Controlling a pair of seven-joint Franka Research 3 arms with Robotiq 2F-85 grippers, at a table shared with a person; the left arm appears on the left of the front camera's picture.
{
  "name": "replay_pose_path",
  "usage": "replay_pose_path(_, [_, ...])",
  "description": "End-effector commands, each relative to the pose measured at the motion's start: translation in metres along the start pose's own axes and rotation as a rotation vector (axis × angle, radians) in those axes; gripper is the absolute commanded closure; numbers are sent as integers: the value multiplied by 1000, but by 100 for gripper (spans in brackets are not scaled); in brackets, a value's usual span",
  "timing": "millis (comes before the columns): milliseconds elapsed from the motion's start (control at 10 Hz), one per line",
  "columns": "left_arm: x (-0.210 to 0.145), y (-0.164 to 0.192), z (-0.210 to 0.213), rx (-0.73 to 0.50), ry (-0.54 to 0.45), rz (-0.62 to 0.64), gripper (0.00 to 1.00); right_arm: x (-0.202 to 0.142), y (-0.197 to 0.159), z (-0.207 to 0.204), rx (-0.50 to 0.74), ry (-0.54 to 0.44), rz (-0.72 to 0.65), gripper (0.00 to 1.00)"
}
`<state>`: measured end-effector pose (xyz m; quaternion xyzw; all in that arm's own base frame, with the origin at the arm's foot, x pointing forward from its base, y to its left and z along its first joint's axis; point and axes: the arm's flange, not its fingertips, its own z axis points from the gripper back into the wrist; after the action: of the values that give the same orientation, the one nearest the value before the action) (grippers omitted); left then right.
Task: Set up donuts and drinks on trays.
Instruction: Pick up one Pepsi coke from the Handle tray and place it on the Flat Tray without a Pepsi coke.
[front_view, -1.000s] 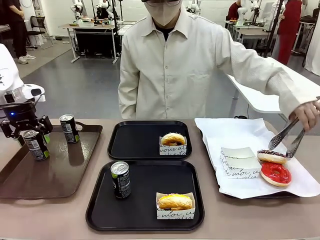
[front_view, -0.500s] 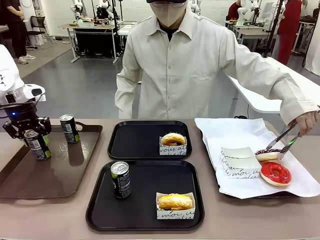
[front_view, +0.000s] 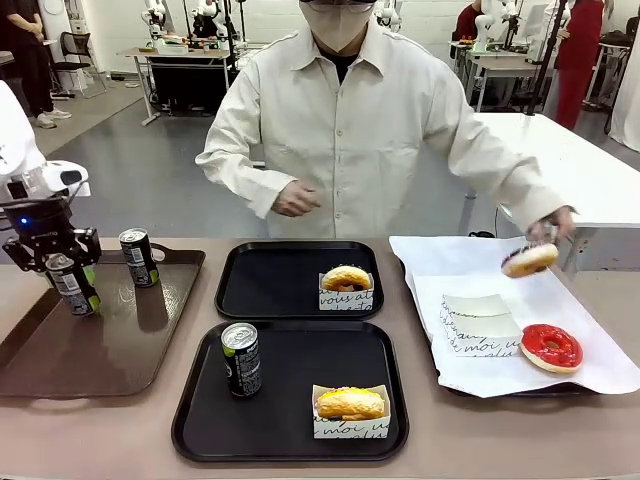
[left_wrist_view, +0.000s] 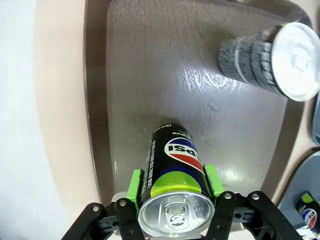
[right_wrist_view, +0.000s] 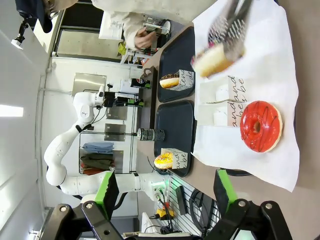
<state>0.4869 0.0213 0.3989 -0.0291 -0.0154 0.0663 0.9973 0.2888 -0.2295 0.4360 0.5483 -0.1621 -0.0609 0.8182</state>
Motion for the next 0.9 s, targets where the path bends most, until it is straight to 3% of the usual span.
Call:
replay_pose_path(0, [-30, -22, 68, 55, -6, 92, 100, 2, 1, 2, 22, -9, 3, 0])
replay_pose_path(300, [-75, -35, 151, -17, -43, 133, 100, 2, 1, 2, 22, -9, 3, 0])
replay_pose_path(600, [-80, -23, 167, -85, -75, 161, 100, 2, 1, 2, 22, -9, 3, 0])
replay_pose_path(800, [-90, -34, 173, -22, -70, 117, 100, 2, 1, 2, 22, -9, 3, 0])
